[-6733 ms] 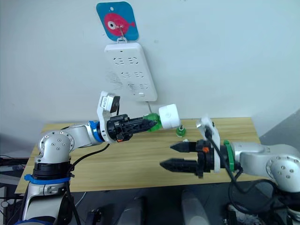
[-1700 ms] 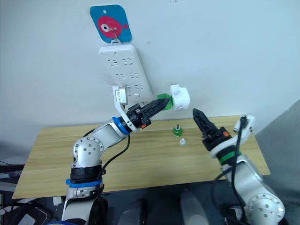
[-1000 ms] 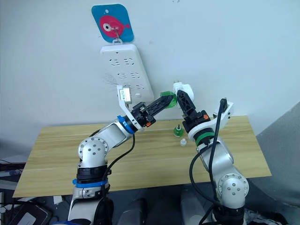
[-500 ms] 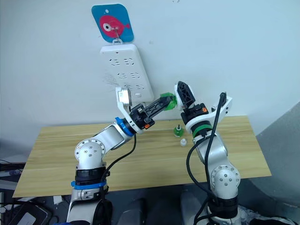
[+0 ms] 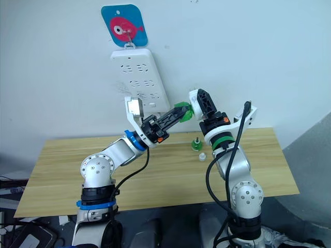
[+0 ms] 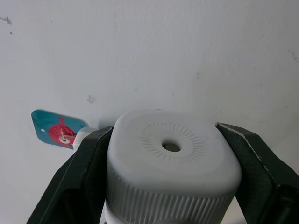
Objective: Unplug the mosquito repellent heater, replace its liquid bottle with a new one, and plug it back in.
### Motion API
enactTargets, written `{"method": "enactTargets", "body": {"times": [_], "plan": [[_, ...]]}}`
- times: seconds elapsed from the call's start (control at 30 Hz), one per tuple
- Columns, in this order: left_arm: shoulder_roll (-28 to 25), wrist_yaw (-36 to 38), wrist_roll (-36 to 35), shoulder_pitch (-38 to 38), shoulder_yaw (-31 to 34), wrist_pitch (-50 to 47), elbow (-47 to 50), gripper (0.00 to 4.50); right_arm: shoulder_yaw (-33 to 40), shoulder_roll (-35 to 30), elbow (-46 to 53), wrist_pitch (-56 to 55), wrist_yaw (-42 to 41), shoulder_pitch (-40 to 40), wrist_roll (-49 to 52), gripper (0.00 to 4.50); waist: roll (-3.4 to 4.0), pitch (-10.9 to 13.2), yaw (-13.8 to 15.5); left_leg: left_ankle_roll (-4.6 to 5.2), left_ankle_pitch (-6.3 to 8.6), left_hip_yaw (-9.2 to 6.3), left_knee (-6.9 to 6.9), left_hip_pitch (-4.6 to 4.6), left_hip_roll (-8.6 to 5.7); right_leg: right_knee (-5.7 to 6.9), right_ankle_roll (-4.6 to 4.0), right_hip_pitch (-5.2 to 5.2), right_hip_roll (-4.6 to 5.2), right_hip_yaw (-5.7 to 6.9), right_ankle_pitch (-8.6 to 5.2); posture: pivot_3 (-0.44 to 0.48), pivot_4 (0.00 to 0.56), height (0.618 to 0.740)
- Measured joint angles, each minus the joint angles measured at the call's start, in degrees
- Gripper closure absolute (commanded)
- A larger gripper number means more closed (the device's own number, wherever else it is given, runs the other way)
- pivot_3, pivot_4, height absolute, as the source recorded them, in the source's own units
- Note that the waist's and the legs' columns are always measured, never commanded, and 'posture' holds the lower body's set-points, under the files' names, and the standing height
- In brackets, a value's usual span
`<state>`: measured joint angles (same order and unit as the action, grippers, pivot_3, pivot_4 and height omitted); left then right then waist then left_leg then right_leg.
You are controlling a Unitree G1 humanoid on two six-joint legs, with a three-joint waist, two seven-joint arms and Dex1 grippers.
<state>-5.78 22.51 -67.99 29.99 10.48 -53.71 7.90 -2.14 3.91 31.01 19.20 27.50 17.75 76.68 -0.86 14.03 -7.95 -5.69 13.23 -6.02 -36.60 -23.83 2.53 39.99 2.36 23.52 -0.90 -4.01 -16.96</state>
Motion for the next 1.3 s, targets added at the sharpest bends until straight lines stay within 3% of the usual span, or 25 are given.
{"method": "enactTargets", "body": {"times": [0.2,0.43,0.57,0.7,0.87,1.03,1.13,1.3], "plan": [[-0.2,-3.5,-2.3,0.5,0.1,-1.2,0.8,2.18,-0.1,0.0,0.0,-0.5,-0.2,0.0,-0.1,1.35,0.00,0.0,0.0,0.00,0.00,0.00,0.00,0.00,0.00,0.00,0.00,0.00,0.00,0.00,0.00,-0.186,0.209,0.740],[-3.4,-4.3,-2.3,1.9,-1.1,-1.9,0.9,0.03,-0.2,-0.1,0.0,0.2,-0.3,-0.2,-0.8,1.39,0.00,0.0,0.0,0.00,0.00,0.00,0.00,0.00,0.00,0.01,0.00,0.00,0.00,0.00,0.00,-0.185,0.209,0.740],[-5.3,-3.6,-1.0,1.8,-1.4,-1.8,1.0,0.00,-0.1,-0.2,0.0,0.4,-0.3,-0.4,-0.9,1.40,0.00,0.0,0.0,0.00,0.00,-0.01,0.01,0.01,0.00,0.01,0.00,0.00,0.00,0.00,0.00,-0.191,0.210,0.740],[-13.2,1.6,2.1,-2.8,-3.0,-1.9,5.6,0.00,1.0,-1.7,0.1,1.3,-0.2,-1.7,-1.2,1.41,0.03,0.0,-0.2,0.00,0.00,0.02,0.14,0.05,0.04,0.01,0.00,0.04,0.00,-0.03,0.00,-0.193,0.216,0.740],[-24.7,9.7,10.3,-13.2,-3.3,2.1,10.7,0.00,4.1,-14.4,0.7,5.6,-2.9,-2.0,-4.1,1.41,0.08,0.0,0.1,-0.01,0.00,0.09,0.23,0.09,0.04,0.00,-0.01,0.07,0.02,-0.07,-0.01,-0.181,0.225,0.740],[-29.1,10.8,19.1,-19.5,2.6,11.5,12.0,0.00,5.3,-27.0,4.4,10.9,-8.6,-1.8,-9.5,1.41,0.07,0.0,0.7,0.00,0.00,0.12,0.24,0.11,0.05,-0.03,0.00,0.08,0.00,-0.10,-0.02,-0.157,0.226,0.740],[-30.0,10.9,23.6,-20.2,5.0,16.9,11.4,0.00,4.8,-30.9,6.6,13.2,-12.3,-1.5,-12.7,1.41,0.07,0.0,1.1,0.00,0.00,0.14,0.25,0.11,0.06,-0.03,0.00,0.09,0.00,-0.11,-0.02,-0.152,0.222,0.740],[-32.1,14.1,27.7,-15.2,5.5,21.1,4.5,0.00,3.7,-36.5,9.9,16.3,-18.4,1.4,-16.1,1.43,0.05,0.0,1.6,0.00,0.00,0.17,0.23,0.07,0.03,-0.08,0.01,0.09,0.01,-0.10,-0.02,-0.166,0.218,0.740]]}}
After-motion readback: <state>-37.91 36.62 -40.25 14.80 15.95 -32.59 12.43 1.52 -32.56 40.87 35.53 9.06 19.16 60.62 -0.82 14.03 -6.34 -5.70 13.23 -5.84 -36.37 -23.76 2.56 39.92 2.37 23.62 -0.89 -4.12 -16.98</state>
